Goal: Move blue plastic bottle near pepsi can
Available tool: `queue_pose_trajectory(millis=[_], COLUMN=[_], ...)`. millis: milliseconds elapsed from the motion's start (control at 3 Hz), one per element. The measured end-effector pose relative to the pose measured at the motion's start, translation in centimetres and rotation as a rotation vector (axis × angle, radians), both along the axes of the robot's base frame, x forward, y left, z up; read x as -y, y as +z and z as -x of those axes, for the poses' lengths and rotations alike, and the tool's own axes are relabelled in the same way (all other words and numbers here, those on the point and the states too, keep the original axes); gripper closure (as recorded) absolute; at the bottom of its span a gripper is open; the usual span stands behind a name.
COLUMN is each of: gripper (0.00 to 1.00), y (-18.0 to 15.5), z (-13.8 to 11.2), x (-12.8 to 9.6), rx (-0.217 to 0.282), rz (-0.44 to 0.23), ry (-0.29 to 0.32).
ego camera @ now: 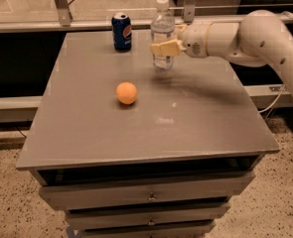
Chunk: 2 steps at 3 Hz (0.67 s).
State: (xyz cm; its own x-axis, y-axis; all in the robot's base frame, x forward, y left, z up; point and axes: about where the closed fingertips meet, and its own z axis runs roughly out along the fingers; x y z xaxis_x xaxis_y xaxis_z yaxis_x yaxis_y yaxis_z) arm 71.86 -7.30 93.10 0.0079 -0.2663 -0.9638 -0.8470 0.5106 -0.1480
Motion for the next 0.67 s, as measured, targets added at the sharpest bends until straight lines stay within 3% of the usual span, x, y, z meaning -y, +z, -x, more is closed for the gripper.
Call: queue_pose_trajectory(millis=[333, 667], gripper=[1.0, 1.0], y=[-0.8, -0.3], z=[-6.2, -9.8], x=[-6.3, -8.6], rx=[0.009, 0.022], rz=[-0.088, -0.134], ry=[-0.046, -0.095])
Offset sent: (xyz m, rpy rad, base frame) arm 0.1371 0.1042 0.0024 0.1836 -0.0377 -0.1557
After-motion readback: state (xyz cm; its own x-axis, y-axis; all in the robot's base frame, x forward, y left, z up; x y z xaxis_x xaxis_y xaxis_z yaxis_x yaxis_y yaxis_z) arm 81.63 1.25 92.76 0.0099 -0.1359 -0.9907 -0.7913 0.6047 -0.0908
